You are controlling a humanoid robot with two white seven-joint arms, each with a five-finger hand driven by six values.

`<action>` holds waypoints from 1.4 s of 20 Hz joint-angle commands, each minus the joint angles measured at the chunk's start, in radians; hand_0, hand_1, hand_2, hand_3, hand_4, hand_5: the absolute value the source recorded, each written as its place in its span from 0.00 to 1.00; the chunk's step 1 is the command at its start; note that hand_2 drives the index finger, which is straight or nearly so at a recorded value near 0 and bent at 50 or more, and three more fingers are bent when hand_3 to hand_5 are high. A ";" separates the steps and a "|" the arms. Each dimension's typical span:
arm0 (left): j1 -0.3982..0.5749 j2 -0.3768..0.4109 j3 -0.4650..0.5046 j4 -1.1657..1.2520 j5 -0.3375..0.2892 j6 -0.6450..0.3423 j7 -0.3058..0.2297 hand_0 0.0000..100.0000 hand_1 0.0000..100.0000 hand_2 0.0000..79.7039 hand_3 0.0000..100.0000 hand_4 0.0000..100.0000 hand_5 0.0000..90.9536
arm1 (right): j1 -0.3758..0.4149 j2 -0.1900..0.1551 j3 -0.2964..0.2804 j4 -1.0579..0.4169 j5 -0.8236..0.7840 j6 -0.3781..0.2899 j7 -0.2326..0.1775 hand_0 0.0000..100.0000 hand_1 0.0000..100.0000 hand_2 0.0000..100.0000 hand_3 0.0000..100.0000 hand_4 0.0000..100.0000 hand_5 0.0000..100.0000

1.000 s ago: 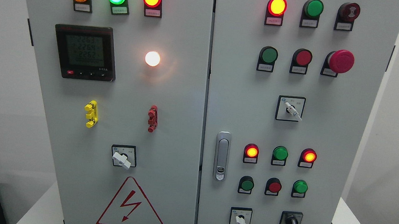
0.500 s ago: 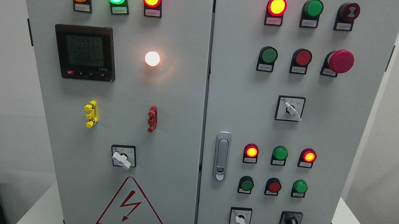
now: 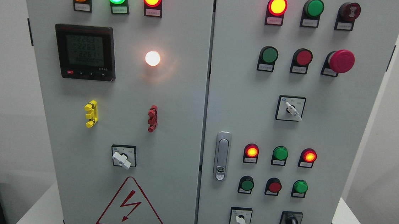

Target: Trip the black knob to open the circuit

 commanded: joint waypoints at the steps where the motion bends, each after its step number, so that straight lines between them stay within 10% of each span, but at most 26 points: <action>1: 0.000 0.000 0.001 0.001 0.002 0.001 0.000 0.12 0.39 0.00 0.00 0.00 0.00 | 0.005 0.002 -0.006 -0.055 -0.004 -0.022 -0.017 0.32 0.68 0.00 0.87 0.70 0.45; 14: 0.000 -0.002 0.001 0.001 0.002 0.001 0.000 0.12 0.39 0.00 0.00 0.00 0.00 | 0.057 0.005 -0.006 -0.351 -0.004 -0.088 -0.049 0.71 0.88 0.00 0.93 0.80 0.61; 28: 0.000 0.000 0.001 0.001 0.002 0.001 0.000 0.12 0.39 0.00 0.00 0.00 0.00 | 0.045 0.004 -0.024 -0.517 -0.004 -0.079 -0.097 0.74 0.88 0.00 1.00 0.97 0.88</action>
